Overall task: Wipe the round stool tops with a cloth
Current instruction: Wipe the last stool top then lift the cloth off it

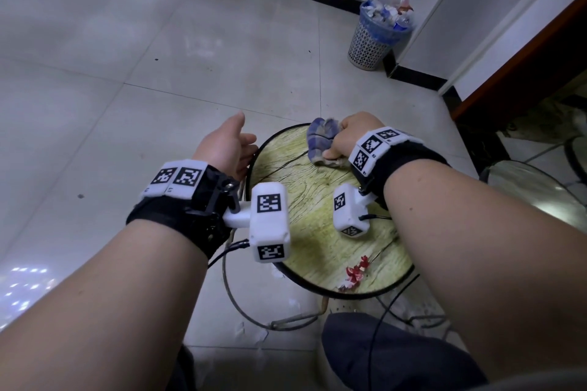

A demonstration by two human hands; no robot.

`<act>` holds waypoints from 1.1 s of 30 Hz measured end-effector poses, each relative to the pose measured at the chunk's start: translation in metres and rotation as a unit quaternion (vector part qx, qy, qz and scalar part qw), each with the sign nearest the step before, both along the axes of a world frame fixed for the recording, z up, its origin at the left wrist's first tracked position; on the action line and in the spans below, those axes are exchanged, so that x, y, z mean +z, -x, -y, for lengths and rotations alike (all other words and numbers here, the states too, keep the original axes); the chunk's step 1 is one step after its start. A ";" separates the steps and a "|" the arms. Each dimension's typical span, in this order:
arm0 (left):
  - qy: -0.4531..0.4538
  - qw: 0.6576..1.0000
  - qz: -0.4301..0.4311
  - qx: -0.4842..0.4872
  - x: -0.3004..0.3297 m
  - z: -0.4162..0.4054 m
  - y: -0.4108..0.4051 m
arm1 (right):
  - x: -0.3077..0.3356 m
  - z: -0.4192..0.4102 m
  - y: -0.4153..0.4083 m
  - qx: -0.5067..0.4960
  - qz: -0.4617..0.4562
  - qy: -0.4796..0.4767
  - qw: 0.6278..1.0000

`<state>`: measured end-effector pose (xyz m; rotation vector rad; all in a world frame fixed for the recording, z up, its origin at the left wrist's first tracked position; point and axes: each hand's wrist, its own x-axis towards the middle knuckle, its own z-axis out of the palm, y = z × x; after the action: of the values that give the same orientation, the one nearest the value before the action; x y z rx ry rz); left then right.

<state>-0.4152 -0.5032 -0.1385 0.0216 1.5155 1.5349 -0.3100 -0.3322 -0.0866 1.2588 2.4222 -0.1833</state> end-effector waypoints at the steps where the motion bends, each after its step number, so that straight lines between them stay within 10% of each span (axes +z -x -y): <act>1: 0.000 1.000 0.000 -0.002 -0.001 0.000 0.001 | 0.000 -0.001 0.001 0.004 -0.001 -0.001 1.000; 33: -0.011 0.999 0.037 0.016 0.003 -0.002 0.002 | 0.000 -0.016 0.020 0.060 0.014 -0.058 0.996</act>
<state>-0.4175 -0.5012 -0.1360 -0.0466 1.4468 1.5609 -0.3301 -0.3166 -0.0864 1.1502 2.5053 0.0089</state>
